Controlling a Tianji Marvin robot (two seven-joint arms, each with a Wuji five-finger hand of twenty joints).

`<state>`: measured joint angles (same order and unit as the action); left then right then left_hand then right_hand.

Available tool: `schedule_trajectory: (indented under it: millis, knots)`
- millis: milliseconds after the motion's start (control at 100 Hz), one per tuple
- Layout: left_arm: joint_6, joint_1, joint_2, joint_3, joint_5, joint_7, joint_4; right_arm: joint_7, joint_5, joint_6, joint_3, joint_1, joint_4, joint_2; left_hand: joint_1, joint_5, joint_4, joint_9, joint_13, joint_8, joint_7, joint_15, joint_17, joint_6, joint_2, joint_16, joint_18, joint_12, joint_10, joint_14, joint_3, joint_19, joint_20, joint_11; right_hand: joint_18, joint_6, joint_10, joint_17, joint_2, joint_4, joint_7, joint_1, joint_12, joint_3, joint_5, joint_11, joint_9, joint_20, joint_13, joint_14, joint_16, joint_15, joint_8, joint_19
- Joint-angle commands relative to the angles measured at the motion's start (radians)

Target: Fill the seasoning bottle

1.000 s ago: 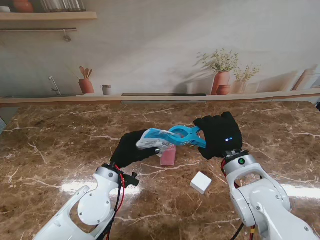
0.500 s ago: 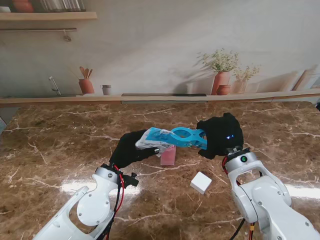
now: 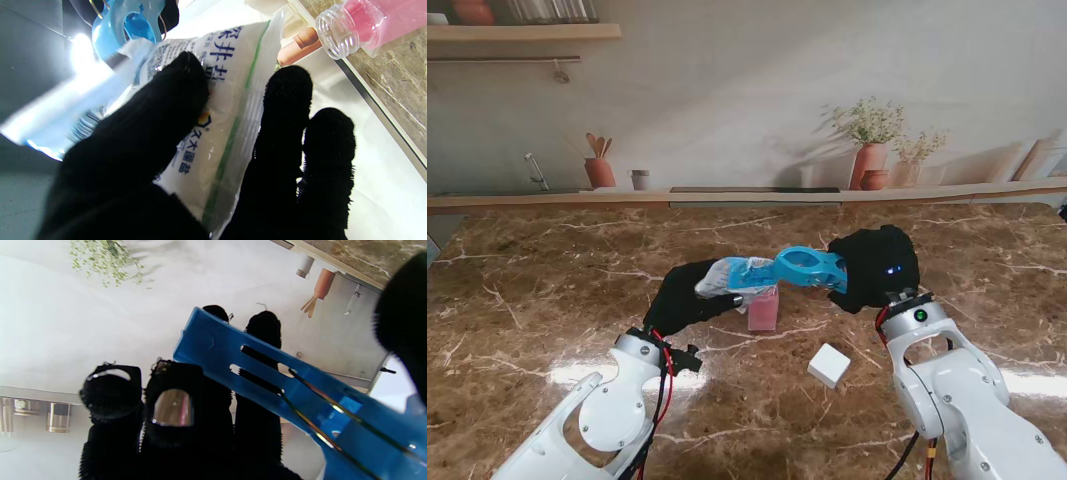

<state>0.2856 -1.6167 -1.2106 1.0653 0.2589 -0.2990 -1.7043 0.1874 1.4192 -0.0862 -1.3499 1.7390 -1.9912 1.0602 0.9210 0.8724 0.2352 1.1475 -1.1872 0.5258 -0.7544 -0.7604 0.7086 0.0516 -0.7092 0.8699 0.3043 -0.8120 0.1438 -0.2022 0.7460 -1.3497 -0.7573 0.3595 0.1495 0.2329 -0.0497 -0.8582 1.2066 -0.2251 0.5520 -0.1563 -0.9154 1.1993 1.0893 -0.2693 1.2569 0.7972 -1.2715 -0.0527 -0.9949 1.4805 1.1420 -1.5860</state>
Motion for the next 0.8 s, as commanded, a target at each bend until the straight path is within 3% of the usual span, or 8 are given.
schedule_trajectory:
  millis: [0, 250, 410, 640, 790]
  knots:
    - [-0.004, -0.006, -0.001, 0.005, 0.002, -0.008, -0.006, -0.037, 0.01, -0.02, -0.025, 0.015, 0.003, -0.001, 0.13, 0.172, -0.026, 0.028, -0.041, 0.092, -0.176, -0.025, -0.002, -0.147, 0.133, 0.011, 0.006, -0.01, -0.066, 0.007, 0.186, -0.026, -0.024, 0.048, 0.038, 0.105, -0.166, -0.021, -0.055, 0.027, 0.968, -0.15, -0.132, 0.122, 0.251, -1.183, 0.187, 0.034, -0.045, -0.051, -0.037, 0.056, 0.117, -0.07]
    - [-0.003, -0.011, -0.001, 0.019, 0.006, -0.015, -0.009, -0.11, -0.016, -0.048, -0.065, 0.003, 0.102, -0.004, 0.13, 0.173, -0.026, 0.029, -0.04, 0.09, -0.175, -0.024, -0.003, -0.146, 0.133, 0.01, 0.008, -0.01, -0.065, 0.005, 0.185, -0.024, -0.026, 0.048, 0.027, 0.124, -0.173, -0.003, -0.086, 0.027, 0.947, -0.143, -0.119, 0.093, 0.243, -1.16, 0.186, 0.032, -0.046, -0.056, -0.031, 0.031, 0.125, -0.053]
    - [0.0, -0.009, -0.002, 0.018, 0.006, -0.016, -0.007, -0.066, -0.029, -0.088, -0.054, -0.028, 0.219, -0.007, 0.13, 0.173, -0.026, 0.029, -0.04, 0.09, -0.175, -0.024, -0.004, -0.146, 0.132, 0.01, 0.008, -0.01, -0.065, 0.005, 0.185, -0.023, -0.027, 0.048, 0.018, 0.138, -0.176, 0.015, -0.115, 0.027, 0.921, -0.139, -0.11, 0.072, 0.239, -1.133, 0.186, 0.029, -0.046, -0.058, -0.02, -0.003, 0.142, -0.036]
    - [0.004, -0.015, -0.001, 0.025, 0.01, -0.02, -0.012, -0.03, -0.005, -0.175, 0.003, -0.096, 0.4, -0.018, 0.129, 0.172, -0.026, 0.03, -0.04, 0.089, -0.176, -0.024, -0.005, -0.15, 0.133, 0.009, 0.003, -0.011, -0.068, 0.007, 0.185, -0.022, -0.028, 0.048, -0.014, 0.174, -0.178, 0.106, -0.211, 0.038, 0.75, -0.14, -0.097, -0.008, 0.219, -0.97, 0.183, 0.02, -0.042, -0.052, 0.022, -0.185, 0.203, 0.055]
    - [0.007, -0.021, 0.001, 0.032, 0.014, -0.017, -0.019, -0.041, -0.018, -0.223, 0.065, -0.147, 0.504, -0.025, 0.128, 0.171, -0.026, 0.029, -0.039, 0.089, -0.177, -0.024, -0.003, -0.152, 0.132, 0.009, 0.002, -0.01, -0.07, 0.008, 0.185, -0.022, -0.029, 0.047, -0.027, 0.154, -0.174, 0.186, -0.295, 0.055, 0.647, -0.146, -0.111, -0.048, 0.098, -0.818, 0.155, 0.013, 0.05, -0.056, 0.005, -0.267, 0.23, 0.119]
